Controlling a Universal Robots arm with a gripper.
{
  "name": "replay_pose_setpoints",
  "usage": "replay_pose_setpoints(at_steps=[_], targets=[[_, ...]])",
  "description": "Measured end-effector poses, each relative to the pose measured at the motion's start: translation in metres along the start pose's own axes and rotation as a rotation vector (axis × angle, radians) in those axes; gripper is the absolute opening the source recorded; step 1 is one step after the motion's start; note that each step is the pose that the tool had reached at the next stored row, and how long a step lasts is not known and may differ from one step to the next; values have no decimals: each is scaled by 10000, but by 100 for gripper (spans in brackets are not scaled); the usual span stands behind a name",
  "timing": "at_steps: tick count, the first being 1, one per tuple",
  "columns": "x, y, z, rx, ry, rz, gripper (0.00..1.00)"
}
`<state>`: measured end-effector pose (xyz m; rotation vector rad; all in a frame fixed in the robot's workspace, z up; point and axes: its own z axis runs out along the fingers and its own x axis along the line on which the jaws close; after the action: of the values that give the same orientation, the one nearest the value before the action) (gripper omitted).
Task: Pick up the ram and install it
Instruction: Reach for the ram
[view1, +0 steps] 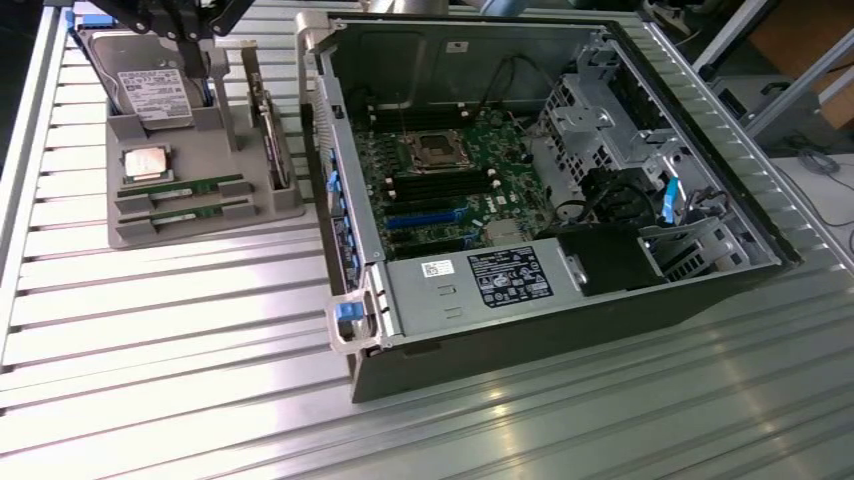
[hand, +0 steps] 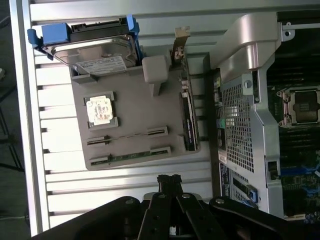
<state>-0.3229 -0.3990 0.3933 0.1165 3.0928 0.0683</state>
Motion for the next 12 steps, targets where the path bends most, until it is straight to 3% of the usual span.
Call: replay_pose_setpoints(at_steps=[7,12], targets=[[88,-7,-4,-1,-5,0,11],[93,-7,-5,0,-5,0,11]])
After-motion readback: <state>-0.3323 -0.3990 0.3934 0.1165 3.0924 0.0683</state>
